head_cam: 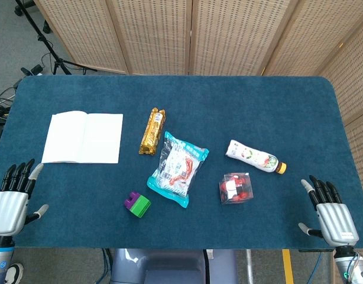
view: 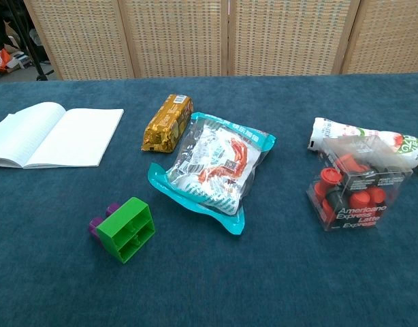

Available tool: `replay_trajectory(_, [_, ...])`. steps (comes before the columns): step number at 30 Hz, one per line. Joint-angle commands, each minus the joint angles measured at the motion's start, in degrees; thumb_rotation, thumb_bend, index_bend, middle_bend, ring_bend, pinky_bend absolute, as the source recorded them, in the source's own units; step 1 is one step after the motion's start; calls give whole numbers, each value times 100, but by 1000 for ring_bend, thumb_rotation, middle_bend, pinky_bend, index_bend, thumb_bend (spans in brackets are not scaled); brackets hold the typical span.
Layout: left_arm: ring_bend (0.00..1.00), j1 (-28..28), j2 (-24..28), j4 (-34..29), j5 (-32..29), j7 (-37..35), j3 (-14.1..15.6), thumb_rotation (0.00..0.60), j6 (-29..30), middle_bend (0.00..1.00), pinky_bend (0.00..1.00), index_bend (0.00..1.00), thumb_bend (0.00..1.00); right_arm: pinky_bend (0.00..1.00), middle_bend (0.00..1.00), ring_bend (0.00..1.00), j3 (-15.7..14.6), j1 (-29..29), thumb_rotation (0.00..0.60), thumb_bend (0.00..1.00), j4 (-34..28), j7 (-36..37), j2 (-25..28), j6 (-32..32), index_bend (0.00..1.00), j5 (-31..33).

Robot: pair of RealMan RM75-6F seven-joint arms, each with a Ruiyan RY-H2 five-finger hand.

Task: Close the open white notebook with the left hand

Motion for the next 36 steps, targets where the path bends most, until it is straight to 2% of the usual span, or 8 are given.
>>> replay_trajectory(1, [0, -7, -6, 13, -28, 7, 5, 600, -34, 0, 0, 0, 120, 0, 0, 0, -1, -3, 600, 2, -6, -14, -1, 20, 0, -25])
replay_trajectory(28, [0, -23, 40, -45, -156, -77, -101, 600, -16, 0, 0, 0, 120, 0, 0, 0, -54, 0, 600, 2, 0, -14, -15, -20, 0, -81])
replay_trajectory(36, [0, -184, 142, 88, -670, -36, -299, 600, -419, 0, 0, 0, 119, 0, 0, 0, -45, 4, 600, 2, -15, -12, -19, -34, 0, -54])
